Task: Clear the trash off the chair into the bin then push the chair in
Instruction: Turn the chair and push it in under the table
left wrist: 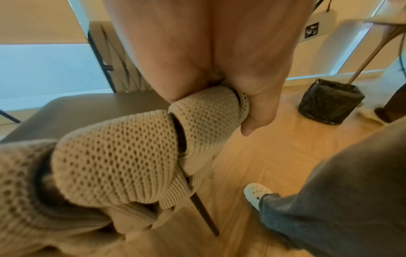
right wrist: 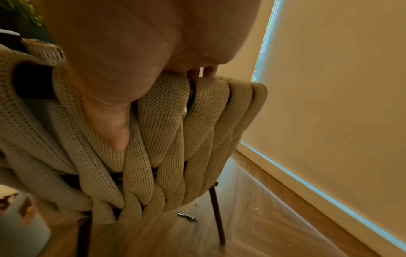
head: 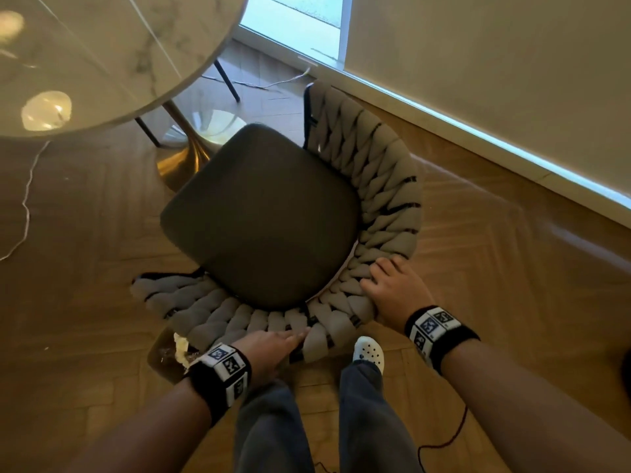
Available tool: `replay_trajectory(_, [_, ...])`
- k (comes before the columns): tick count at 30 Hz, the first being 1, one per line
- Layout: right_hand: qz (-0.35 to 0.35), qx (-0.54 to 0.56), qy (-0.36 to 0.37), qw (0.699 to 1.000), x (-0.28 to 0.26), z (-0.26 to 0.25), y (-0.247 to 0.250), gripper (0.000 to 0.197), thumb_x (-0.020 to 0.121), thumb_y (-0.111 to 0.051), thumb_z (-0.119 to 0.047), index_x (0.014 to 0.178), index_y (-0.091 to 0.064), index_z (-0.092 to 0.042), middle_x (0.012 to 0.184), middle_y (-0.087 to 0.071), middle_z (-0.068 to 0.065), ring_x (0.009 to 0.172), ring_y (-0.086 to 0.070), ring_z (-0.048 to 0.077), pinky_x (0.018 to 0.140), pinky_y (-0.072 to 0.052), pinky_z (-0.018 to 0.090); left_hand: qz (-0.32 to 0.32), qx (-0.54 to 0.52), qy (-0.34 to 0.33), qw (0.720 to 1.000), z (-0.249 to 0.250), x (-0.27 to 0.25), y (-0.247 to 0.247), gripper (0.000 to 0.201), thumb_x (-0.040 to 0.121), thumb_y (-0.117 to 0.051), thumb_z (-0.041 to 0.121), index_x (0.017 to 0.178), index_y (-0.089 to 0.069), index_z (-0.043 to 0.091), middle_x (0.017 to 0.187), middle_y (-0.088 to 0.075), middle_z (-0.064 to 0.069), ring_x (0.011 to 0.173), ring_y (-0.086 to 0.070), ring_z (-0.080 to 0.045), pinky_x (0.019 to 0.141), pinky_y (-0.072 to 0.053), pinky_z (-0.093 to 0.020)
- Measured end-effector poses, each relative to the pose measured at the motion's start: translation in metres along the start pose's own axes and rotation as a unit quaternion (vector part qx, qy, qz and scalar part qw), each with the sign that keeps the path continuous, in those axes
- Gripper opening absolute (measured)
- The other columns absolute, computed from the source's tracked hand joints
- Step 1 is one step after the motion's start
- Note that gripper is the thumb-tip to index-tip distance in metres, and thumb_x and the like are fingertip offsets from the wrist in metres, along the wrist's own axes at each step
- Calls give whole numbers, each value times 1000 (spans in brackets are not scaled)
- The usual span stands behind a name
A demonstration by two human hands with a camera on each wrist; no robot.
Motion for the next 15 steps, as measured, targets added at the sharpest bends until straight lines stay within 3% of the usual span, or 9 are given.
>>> replay_trajectory(3, [7, 28, 40, 999, 15, -33, 7, 42, 66, -77, -35, 103, -66, -20, 106, -64, 11, 105, -58, 33, 93, -45, 48, 21, 9, 27, 999, -50, -24, -4, 74, 99, -53, 20, 157, -10, 41, 160, -36, 11, 137, -47, -16, 109, -44, -38])
replay_trajectory(7, [12, 46, 97, 994, 39, -65, 16, 30, 78, -64, -38, 105, -66, -25, 107, -67, 6, 102, -61, 29, 89, -50, 44, 51, 30, 84, 995, -102, -56, -5, 65, 101, -50, 17, 154, -23, 44, 162, -28, 15, 145, -35, -15, 120, -28, -40])
replay_trajectory(9, [-2, 40, 100, 994, 52, -75, 17, 26, 84, -58, -38, 105, -66, -25, 109, -67, 8, 103, -63, 31, 89, -51, 45, 76, 24, 113, 990, -116, -66, -1, 66, 98, -56, 31, 154, -23, 43, 160, -34, 12, 145, -36, -15, 120, -25, -40])
replay_trajectory(12, [-23, 17, 90, 995, 63, -79, 18, 20, 81, -63, -30, 99, -69, -24, 101, -70, 8, 94, -66, 31, 85, -53, 45, 83, 5, 140, 987, -122, -68, 3, 78, 89, -58, 61, 155, -19, 42, 156, -42, 8, 141, -41, -18, 117, -29, -40])
replay_trajectory(15, [-29, 7, 76, 997, 74, -77, 20, 18, 80, -66, -28, 97, -68, -25, 95, -70, 7, 86, -67, 30, 82, -54, 44, 97, 33, 119, 987, -126, -66, 17, 68, 91, -49, 66, 152, -28, 43, 155, -43, 8, 139, -44, -17, 114, -31, -40])
Point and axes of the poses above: each hand's wrist, its own x-axis towards the middle knuckle, its own y-axis out of the back of the hand, z = x × y, the point moved 10 cm from there along x, towards the middle knuckle
